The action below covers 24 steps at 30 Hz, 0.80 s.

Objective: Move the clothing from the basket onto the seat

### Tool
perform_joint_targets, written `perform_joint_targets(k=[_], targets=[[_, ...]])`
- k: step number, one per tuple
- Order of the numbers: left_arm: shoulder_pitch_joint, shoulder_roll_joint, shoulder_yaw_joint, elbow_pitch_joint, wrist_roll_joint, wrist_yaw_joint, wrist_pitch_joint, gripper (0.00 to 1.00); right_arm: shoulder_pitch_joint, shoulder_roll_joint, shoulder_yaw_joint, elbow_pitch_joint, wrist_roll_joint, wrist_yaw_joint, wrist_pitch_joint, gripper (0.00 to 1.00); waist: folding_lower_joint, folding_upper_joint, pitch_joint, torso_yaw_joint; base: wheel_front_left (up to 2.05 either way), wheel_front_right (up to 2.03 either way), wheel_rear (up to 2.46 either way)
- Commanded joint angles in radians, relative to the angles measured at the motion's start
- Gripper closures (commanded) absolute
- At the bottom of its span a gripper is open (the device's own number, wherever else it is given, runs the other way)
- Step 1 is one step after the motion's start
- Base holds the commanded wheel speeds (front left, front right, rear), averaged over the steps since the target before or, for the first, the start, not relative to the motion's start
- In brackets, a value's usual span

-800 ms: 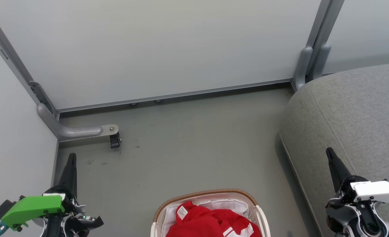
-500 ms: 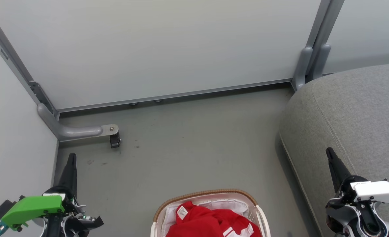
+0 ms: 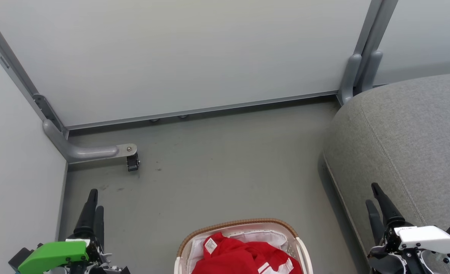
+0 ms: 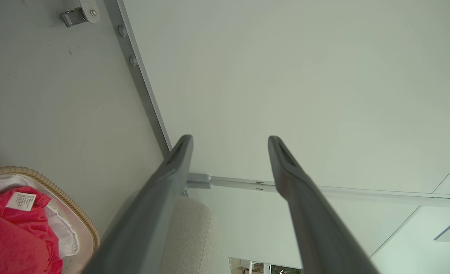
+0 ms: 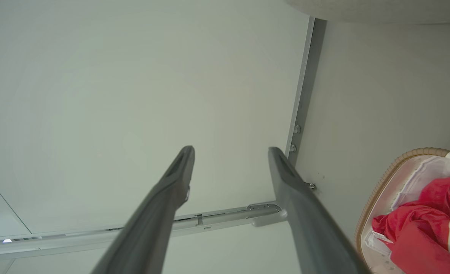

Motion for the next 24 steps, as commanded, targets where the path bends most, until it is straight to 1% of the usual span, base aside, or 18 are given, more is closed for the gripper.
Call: perform_joint_targets(k=[1,7,11,19,24], targets=[[-0.011,0.003,-0.012,-0.024,0.010,0.000,-0.012,0.00,-0.008,-0.008,0.010,-0.024,-0.009,0.000,-0.015,0.00,0.0000,0.0000,0.000,0.000,0.00,0.00,0.00],[-0.005,0.004,-0.039,-0.038,0.019,-0.001,-0.040,0.00,-0.004,-0.009,0.030,-0.034,-0.022,0.000,-0.043,0.00,0.0000,0.0000,0.001,0.000,0.00,0.00,0.00],[-0.005,0.004,-0.053,-0.049,0.043,-0.001,-0.058,0.00,-0.003,-0.010,0.034,-0.040,-0.053,0.000,-0.061,0.00,0.0000,0.0000,0.001,0.000,0.00,0.00,0.00],[-0.001,0.005,-0.075,-0.088,0.141,-0.001,-0.091,0.00,-0.008,-0.012,0.018,-0.060,-0.177,0.000,-0.094,0.00,0.0000,0.0000,0.003,0.002,0.00,0.00,0.00],[-0.002,0.006,-0.088,-0.113,0.239,-0.001,-0.110,0.00,-0.009,-0.013,0.023,-0.092,-0.290,0.000,-0.114,0.00,0.0000,0.0000,0.005,0.003,0.00,0.00,0.00]])
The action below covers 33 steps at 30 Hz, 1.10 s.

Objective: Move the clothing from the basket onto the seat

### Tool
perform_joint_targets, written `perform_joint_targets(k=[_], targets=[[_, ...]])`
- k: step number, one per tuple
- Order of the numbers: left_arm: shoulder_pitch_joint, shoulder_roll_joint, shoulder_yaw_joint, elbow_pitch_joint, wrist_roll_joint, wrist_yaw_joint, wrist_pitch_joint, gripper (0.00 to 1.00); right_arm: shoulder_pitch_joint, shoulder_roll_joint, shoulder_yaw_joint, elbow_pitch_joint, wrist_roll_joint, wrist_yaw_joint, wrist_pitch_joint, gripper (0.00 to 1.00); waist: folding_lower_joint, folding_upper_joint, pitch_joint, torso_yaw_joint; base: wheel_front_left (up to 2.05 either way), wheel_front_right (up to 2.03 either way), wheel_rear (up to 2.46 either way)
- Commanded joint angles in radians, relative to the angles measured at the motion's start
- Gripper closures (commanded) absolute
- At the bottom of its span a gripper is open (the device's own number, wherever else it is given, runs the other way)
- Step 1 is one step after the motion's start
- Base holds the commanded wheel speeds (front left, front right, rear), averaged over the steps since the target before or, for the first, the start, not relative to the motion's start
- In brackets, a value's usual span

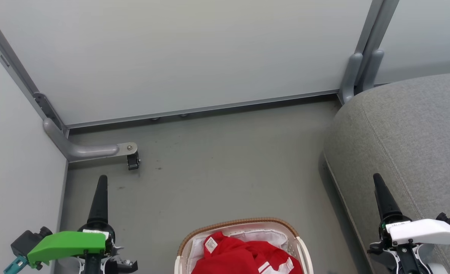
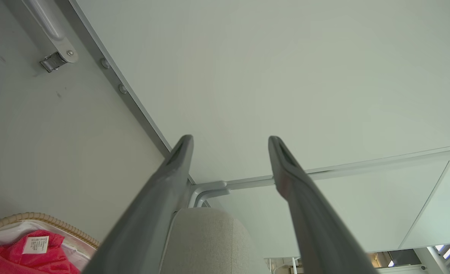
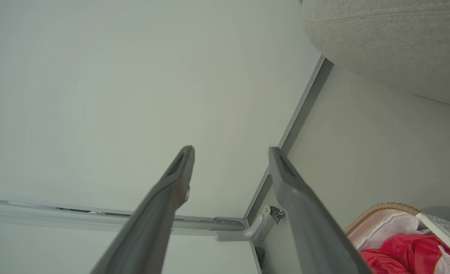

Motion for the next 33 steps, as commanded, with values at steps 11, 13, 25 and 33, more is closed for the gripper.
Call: perform_joint_targets(k=[11,13,25,33], targets=[[-0.012,0.006,-0.031,-0.067,0.286,0.036,-0.046,0.00,-0.011,-0.011,0.015,-0.069,-0.287,0.000,-0.048,0.00,0.0000,0.0000,0.006,0.000,0.00,0.00,0.00],[-0.010,0.006,-0.038,-0.073,0.333,0.045,-0.054,0.00,-0.009,-0.011,0.016,-0.072,-0.332,0.000,-0.055,0.00,0.0000,0.0000,0.007,0.000,0.00,0.00,0.00],[0.014,0.008,-0.071,-0.096,0.571,0.066,-0.091,0.00,-0.002,-0.013,0.038,-0.095,-0.548,0.000,-0.093,0.00,0.0000,0.0000,0.011,0.004,0.00,0.00,0.00],[0.027,0.008,-0.084,-0.091,0.691,0.076,-0.114,0.00,0.005,-0.014,0.054,-0.095,-0.657,0.000,-0.116,0.00,0.0000,0.0000,0.011,0.005,0.00,0.00,0.00]])
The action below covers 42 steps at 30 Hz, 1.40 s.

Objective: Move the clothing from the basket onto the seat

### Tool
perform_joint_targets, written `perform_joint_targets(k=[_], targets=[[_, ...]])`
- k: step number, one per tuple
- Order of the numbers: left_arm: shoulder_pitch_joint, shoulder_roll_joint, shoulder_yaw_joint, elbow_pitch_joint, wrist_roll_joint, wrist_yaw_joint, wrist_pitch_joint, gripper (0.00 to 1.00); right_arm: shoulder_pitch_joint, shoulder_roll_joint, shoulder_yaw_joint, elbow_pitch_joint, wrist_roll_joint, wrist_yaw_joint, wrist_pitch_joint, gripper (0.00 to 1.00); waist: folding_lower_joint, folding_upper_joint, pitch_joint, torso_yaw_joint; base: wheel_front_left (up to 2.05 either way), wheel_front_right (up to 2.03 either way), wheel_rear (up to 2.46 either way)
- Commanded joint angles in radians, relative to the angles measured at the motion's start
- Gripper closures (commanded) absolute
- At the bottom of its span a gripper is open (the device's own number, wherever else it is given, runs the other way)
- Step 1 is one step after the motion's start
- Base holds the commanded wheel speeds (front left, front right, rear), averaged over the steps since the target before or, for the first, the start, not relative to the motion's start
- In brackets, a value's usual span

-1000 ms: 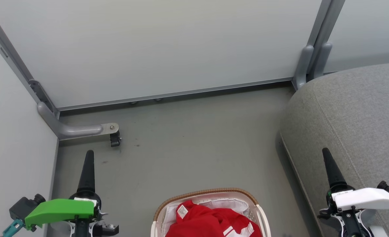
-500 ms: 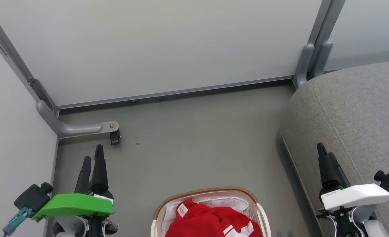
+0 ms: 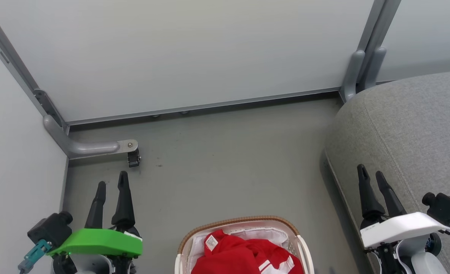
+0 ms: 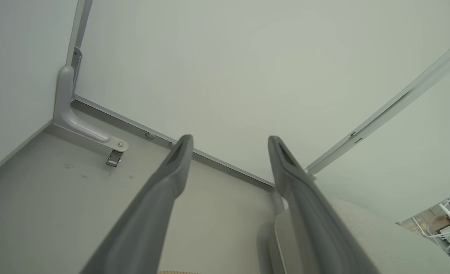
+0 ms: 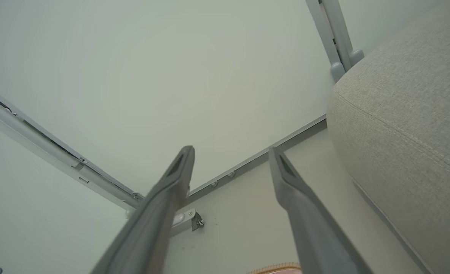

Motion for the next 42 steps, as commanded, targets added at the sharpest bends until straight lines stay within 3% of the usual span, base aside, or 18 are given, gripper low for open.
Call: perform_joint_targets(k=[1,20,42], targets=[[0.005,0.007,-0.002,-0.009,0.036,0.005,-0.012,0.00,0.004,-0.007,0.005,-0.009,-0.031,0.000,-0.012,0.00,-0.0001,0.0000,0.000,0.000,0.00,0.00,0.00],[0.034,0.008,-0.034,0.024,0.242,0.008,-0.059,0.00,0.018,-0.009,0.042,0.006,-0.236,0.000,-0.060,0.00,-0.0001,0.0000,-0.005,0.002,0.00,0.00,0.00],[0.056,0.010,-0.050,0.067,0.394,0.020,-0.106,0.00,0.030,-0.012,0.054,0.037,-0.421,0.000,-0.107,0.00,-0.0001,0.0000,-0.011,0.007,0.00,0.00,0.00]])
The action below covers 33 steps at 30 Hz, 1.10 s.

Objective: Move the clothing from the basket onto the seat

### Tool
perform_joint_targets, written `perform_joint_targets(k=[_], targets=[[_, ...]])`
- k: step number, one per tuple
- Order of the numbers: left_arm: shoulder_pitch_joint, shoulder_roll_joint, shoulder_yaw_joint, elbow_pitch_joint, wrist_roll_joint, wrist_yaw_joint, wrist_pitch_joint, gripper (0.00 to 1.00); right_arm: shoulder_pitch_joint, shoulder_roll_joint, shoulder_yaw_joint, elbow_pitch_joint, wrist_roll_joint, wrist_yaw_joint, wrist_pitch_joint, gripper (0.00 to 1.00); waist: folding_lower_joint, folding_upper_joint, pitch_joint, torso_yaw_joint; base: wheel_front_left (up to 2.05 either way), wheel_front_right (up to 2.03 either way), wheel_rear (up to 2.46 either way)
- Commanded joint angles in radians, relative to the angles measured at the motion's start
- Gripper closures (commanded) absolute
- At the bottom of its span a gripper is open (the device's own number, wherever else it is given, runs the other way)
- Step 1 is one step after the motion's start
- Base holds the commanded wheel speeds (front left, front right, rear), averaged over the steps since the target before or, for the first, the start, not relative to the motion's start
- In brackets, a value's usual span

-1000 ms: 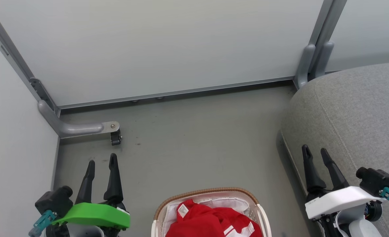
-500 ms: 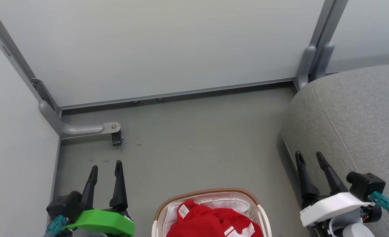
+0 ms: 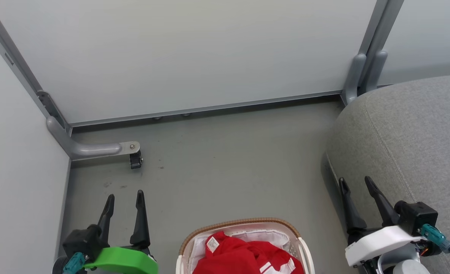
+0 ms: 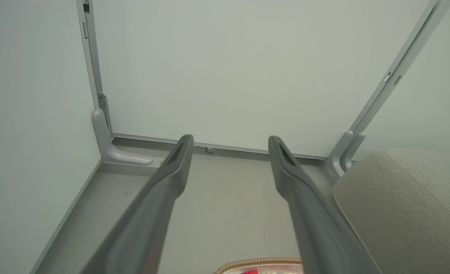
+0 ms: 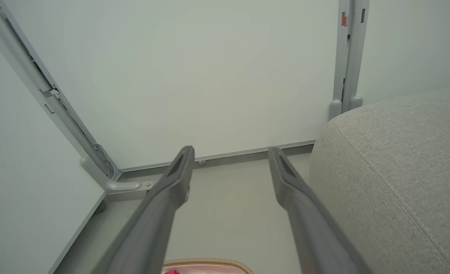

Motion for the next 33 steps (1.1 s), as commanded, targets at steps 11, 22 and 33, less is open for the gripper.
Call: perform_joint_targets(k=[11,22,33], targets=[[0.016,0.007,-0.009,0.026,0.073,0.008,-0.027,0.00,0.014,-0.007,0.006,0.008,-0.089,0.000,-0.028,0.00,-0.0001,0.0000,-0.002,0.005,0.00,0.00,0.00],[0.017,0.008,-0.017,0.049,0.118,0.003,-0.040,0.00,0.016,-0.008,0.014,0.017,-0.130,0.000,-0.042,0.00,-0.0001,0.0000,-0.002,0.005,0.00,0.00,0.00],[0.011,0.008,-0.021,0.061,0.113,0.000,-0.040,0.00,0.012,-0.008,0.012,0.021,-0.121,0.000,-0.041,0.00,-0.0001,0.0000,0.000,0.005,0.00,0.00,0.00]])
